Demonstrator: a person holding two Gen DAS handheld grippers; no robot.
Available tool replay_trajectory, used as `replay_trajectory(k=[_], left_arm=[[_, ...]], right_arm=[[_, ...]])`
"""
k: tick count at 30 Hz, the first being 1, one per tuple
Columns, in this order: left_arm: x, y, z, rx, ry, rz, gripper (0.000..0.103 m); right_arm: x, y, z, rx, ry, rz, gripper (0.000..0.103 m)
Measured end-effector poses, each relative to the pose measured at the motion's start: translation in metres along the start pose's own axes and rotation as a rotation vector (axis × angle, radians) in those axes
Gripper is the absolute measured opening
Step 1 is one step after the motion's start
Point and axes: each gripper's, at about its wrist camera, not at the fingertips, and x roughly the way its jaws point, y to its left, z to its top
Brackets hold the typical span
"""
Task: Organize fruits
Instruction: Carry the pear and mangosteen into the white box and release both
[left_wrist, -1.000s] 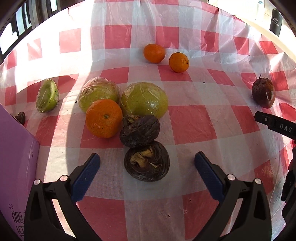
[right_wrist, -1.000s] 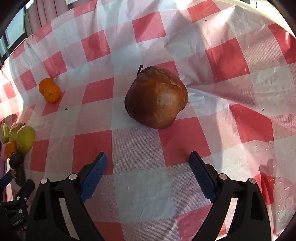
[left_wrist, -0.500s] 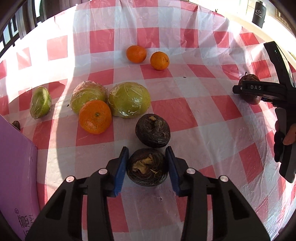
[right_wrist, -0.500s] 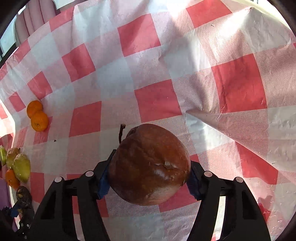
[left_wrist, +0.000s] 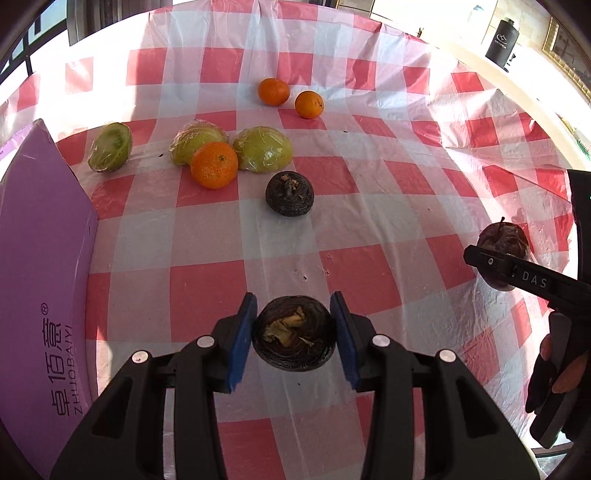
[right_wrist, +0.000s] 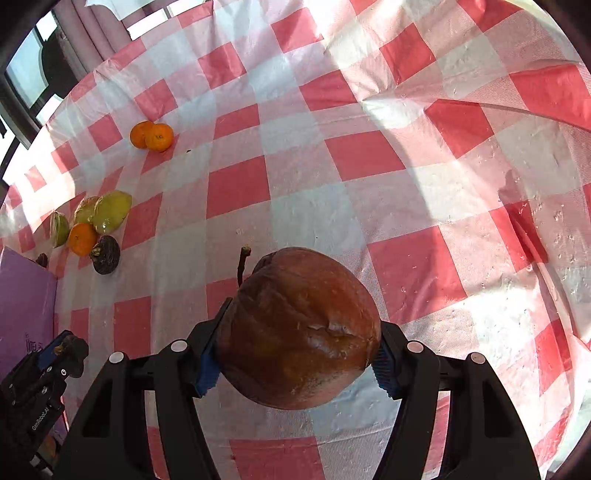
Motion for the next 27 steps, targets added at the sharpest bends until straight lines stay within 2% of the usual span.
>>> replay_trajectory(k=[7,12,18,23,27], left_arm=[[-0.033,-0.008,0.012,0.071,-0.012,-0.074,0.041],[-0.073,0.007,0.032,0.103,-0.088,-0.101,0.041],[-0.109,0.057,0.039,0.108,-0.127,-0.032,0.041],[-0.127,0.116,0.026,0.083,-0.118,0.061,0.041],[-0.134,0.168,0.009,0.016,-0.088,0.126,0.041]], right_arm=[[-0.016,0.022,-0.022,0.049,0.006,-0.016,0.064],[-0.035,0.045,-0.037,0.064,-0.015,0.003,0.064],[-0.051,0.098,-0.041,0.013,-0.043,0.057,0.064],[-0.059,0.161,-0.040,-0.055,-0.053,0.137,0.064],[-0.068,0.215,-0.034,-0.118,-0.069,0.222,0.064]])
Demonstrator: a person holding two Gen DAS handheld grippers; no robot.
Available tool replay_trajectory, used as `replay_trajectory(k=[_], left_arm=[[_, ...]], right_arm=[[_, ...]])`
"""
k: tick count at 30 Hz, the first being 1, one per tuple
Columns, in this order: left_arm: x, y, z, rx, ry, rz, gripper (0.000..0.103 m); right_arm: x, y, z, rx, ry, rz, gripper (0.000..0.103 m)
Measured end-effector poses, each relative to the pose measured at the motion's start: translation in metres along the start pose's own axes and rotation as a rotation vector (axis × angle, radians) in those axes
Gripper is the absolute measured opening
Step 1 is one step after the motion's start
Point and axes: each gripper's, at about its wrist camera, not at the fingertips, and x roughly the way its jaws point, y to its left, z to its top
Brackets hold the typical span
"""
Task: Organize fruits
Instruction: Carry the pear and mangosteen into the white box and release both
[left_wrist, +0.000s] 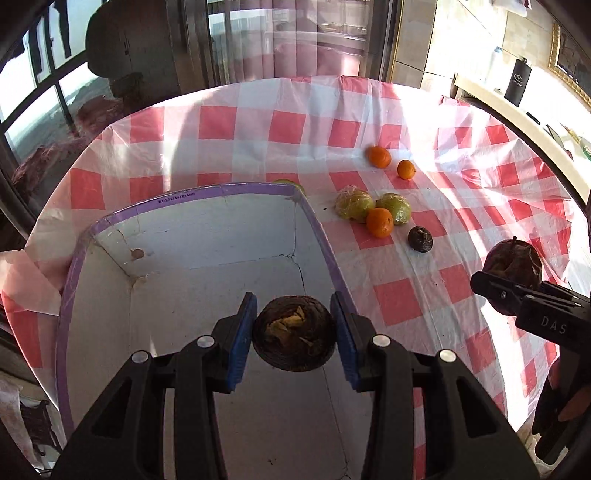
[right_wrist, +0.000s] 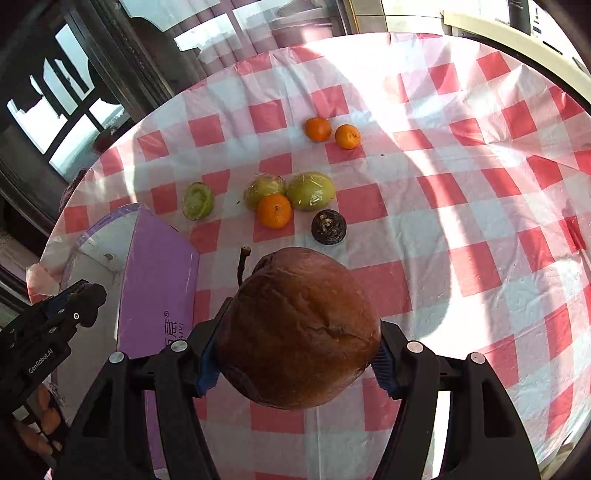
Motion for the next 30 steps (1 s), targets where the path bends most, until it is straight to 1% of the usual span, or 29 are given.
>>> replay_trajectory(k=[3,7,9,11,15,18,21,23,24,26,28,30], left_arm=[[0.002,0.034,-0.013,-0.045,0.034,0.035,0.041],[0.004,0.064,-0.028,-0.074,0.078,0.077,0.041],[0.007,0.077,-0.033,-0.083,0.099,0.100,0.041],[0.010,0.091,-0.037,-0.101,0.126,0.122,0.041],[0.017,0.115,-0.047,-0.149,0.186,0.159,0.041],[0.023,0.127,-0.054,-0.181,0.235,0.166,0.042],[0.032,0.130,-0.061,-0.181,0.282,0.157,0.042],[0.038,0.127,-0.064,-0.167,0.319,0.156,0.042],[0.042,0.125,-0.065,-0.162,0.341,0.152,0.042],[0.049,0.123,-0.066,-0.145,0.384,0.143,0.042],[0.054,0.123,-0.066,-0.133,0.410,0.137,0.042],[0.059,0.124,-0.066,-0.125,0.443,0.141,0.042]], right_arm=[[0.003,0.044,0.009,-0.055,-0.009,0.063,0.064],[0.011,0.097,0.017,-0.128,0.017,0.131,0.064],[0.016,0.121,0.017,-0.168,0.035,0.152,0.064],[0.024,0.146,0.018,-0.214,0.055,0.149,0.064],[0.049,0.173,0.014,-0.301,0.121,0.103,0.064],[0.069,0.187,0.009,-0.369,0.182,0.056,0.064],[0.092,0.196,0.000,-0.449,0.276,0.012,0.064],[0.109,0.203,-0.008,-0.512,0.328,-0.040,0.064],[0.114,0.209,-0.013,-0.570,0.330,-0.085,0.064],[0.122,0.221,-0.018,-0.647,0.346,-0.130,0.064],[0.126,0.228,-0.017,-0.662,0.360,-0.145,0.064],[0.132,0.233,-0.019,-0.688,0.370,-0.185,0.064]])
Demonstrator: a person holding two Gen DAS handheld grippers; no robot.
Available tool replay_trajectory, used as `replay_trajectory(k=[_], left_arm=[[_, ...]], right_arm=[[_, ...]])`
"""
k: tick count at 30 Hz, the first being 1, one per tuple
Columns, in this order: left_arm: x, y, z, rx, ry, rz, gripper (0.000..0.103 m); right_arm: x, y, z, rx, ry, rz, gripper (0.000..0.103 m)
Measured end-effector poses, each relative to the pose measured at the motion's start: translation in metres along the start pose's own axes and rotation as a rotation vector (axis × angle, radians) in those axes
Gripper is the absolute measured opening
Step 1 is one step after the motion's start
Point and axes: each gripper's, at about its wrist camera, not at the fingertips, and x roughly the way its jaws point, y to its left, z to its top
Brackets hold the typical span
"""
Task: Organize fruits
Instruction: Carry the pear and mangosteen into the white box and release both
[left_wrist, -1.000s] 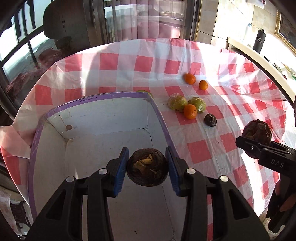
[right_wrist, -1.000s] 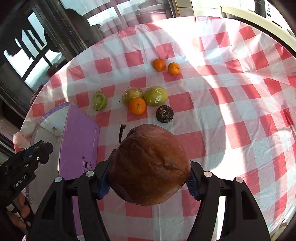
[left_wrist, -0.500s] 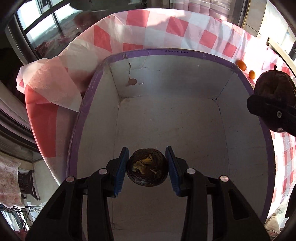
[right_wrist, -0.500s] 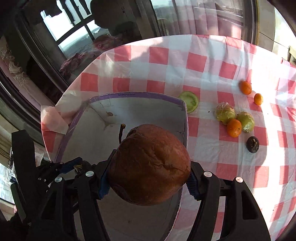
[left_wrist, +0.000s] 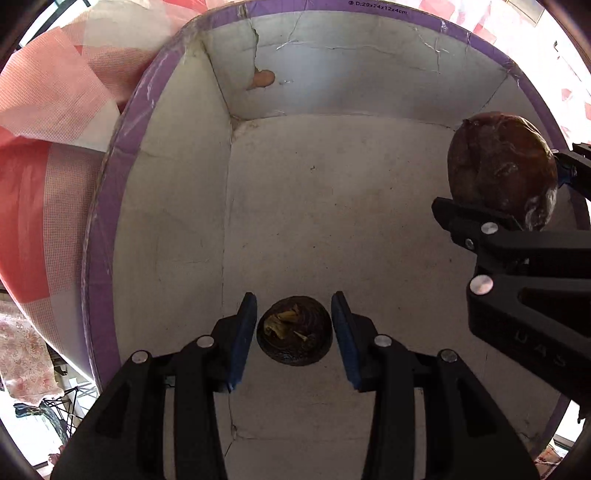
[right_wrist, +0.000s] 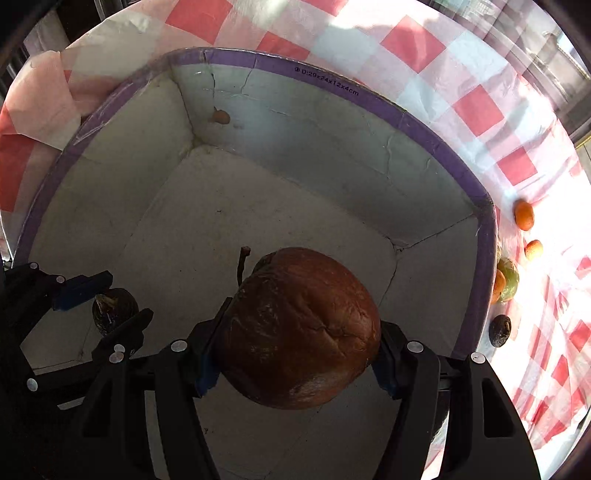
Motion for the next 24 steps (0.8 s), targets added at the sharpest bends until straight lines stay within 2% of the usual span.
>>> replay_trajectory(k=[4,7,11,15,20,24], left_arm=[[0.008,0.001,0.001,-0.005,0.053,-0.026,0.042],[0.010,-0.003,-0.001,0.009,0.069,-0.028,0.044],[0.010,-0.009,0.001,0.024,0.071,-0.051,0.054],[0.010,-0.005,0.000,0.048,0.070,-0.080,0.064],[0.007,-0.006,-0.006,0.071,0.078,-0.097,0.065],[0.005,-0.016,-0.018,0.138,0.084,-0.080,0.065]], right_arm=[[0.015,0.013,-0.002,-0.065,0.038,-0.038,0.064],[0.028,0.015,-0.009,-0.058,0.080,-0.026,0.064],[0.036,0.009,-0.014,-0.041,0.123,-0.020,0.064],[0.026,0.000,-0.013,0.001,0.082,0.026,0.078],[0.025,0.002,-0.033,-0.058,0.101,-0.017,0.079],[0.019,0.002,-0.062,-0.071,0.116,-0.023,0.077]])
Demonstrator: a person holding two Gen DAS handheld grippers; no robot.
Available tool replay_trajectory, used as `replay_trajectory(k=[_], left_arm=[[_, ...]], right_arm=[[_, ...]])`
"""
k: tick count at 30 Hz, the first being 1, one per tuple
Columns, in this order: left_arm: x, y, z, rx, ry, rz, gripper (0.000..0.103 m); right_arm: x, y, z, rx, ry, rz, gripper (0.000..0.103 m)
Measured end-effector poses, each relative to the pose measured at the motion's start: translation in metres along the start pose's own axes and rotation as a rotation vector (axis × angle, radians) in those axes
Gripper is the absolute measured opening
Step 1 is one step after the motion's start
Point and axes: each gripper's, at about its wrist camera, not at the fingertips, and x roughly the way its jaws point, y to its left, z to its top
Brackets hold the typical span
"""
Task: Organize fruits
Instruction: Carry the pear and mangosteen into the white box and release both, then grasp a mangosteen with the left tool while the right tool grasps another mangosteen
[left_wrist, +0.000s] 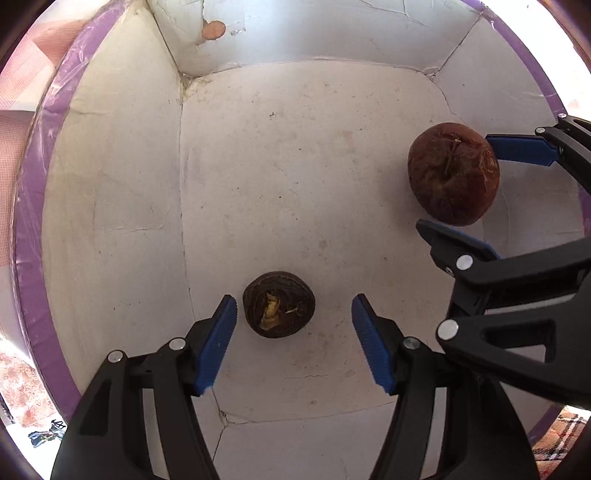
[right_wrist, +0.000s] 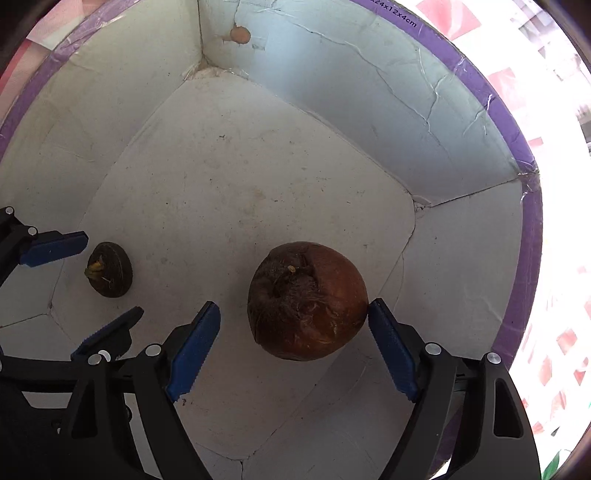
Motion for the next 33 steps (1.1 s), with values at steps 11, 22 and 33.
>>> replay_trajectory(k=[11,22,33], left_arm=[[-0.026,-0.011,-0.027,0.122,-0.094,-0.008,0.064],[-0.158,0.010,0.010,-0.145,-0.664,-0.088,0.101],[-0.119,-0.049,0.111,-0.290,-0.574,-0.025,0.101]], right_arm=[[-0.032,-0.015,-0.059,0.067,-0.140,0.222,0.072],[-0.143,-0.135,-0.084,0.501,-0.732,0.278,0.088],[0.013,-0.251,-0.114,0.701,-0.453,-0.031,0.087]])
